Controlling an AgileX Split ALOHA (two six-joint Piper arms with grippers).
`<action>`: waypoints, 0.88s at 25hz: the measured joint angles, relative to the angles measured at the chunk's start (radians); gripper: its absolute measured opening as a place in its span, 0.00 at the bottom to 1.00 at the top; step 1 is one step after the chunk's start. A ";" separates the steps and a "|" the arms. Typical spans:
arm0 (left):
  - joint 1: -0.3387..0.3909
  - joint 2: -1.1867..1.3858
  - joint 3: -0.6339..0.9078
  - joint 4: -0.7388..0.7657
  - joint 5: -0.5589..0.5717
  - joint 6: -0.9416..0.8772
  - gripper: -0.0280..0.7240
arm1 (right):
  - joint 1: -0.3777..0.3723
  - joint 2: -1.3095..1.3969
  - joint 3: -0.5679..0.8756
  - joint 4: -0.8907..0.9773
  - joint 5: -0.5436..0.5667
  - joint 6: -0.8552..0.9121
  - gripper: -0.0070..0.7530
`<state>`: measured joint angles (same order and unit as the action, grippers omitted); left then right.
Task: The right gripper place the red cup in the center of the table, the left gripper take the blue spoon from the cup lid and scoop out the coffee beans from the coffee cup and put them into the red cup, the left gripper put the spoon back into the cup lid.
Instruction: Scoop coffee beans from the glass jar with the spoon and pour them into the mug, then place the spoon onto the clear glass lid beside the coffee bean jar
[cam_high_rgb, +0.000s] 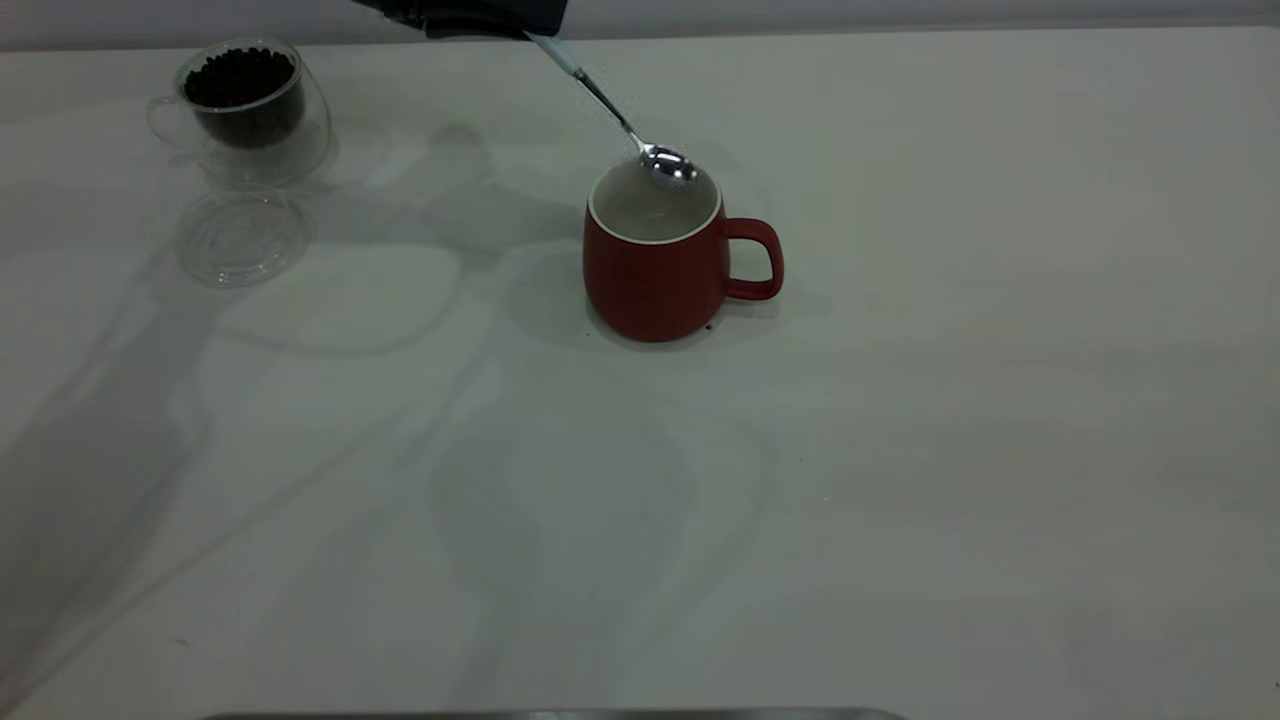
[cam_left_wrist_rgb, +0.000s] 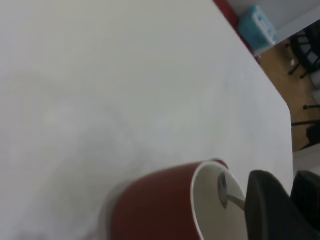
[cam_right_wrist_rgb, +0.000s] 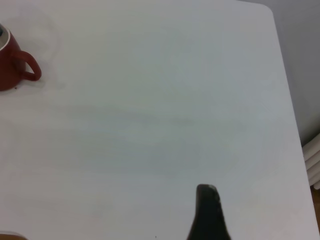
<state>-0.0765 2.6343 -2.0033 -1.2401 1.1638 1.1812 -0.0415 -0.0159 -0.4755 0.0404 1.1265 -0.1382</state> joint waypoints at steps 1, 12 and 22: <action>0.003 -0.002 0.000 0.011 0.000 -0.023 0.19 | 0.000 0.000 0.000 0.000 0.000 0.000 0.78; 0.069 -0.024 0.000 -0.037 0.000 -0.166 0.19 | 0.000 0.000 0.000 0.000 0.000 0.000 0.78; 0.158 -0.155 0.102 -0.080 0.000 -0.234 0.19 | 0.000 0.000 0.000 0.000 0.000 0.000 0.78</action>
<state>0.0813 2.4789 -1.9010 -1.3206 1.1638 0.9470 -0.0415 -0.0159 -0.4755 0.0404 1.1265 -0.1382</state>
